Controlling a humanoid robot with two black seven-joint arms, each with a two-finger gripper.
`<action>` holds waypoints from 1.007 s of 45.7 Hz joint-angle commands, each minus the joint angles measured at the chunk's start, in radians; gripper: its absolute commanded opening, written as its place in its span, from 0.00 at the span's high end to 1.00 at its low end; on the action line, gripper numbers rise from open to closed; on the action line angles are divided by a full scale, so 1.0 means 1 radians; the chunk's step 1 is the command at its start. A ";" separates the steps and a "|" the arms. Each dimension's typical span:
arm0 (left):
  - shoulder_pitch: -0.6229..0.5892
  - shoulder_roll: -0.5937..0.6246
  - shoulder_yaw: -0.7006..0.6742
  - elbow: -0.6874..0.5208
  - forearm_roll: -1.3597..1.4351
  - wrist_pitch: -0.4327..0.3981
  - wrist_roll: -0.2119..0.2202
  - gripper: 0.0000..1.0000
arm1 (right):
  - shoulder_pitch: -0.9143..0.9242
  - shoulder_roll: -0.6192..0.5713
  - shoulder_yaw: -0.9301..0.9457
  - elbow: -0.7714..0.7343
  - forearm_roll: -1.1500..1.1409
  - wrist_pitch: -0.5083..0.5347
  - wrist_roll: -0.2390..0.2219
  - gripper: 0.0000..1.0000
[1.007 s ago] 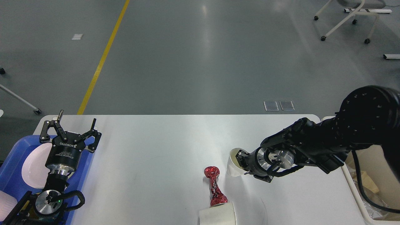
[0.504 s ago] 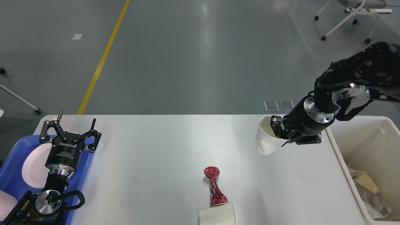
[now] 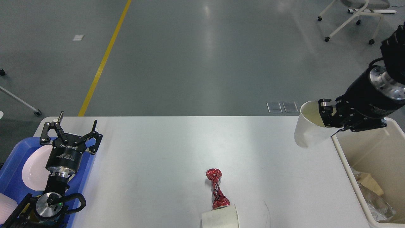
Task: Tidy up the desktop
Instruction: 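Lift the paper cup and carry it over the bin, then lower the paper cup into the bin and release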
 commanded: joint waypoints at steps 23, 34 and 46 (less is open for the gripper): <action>0.000 0.000 0.001 0.000 0.000 0.000 0.000 0.04 | -0.393 -0.386 -0.059 -0.442 -0.066 -0.166 -0.003 1.00; 0.000 0.000 0.001 0.000 0.000 0.000 0.000 0.04 | -0.830 -0.477 0.153 -0.784 -0.063 -0.224 0.000 1.00; 0.000 0.000 0.001 0.000 0.000 0.000 0.000 0.04 | -1.407 -0.357 0.506 -1.072 -0.062 -0.514 0.001 1.00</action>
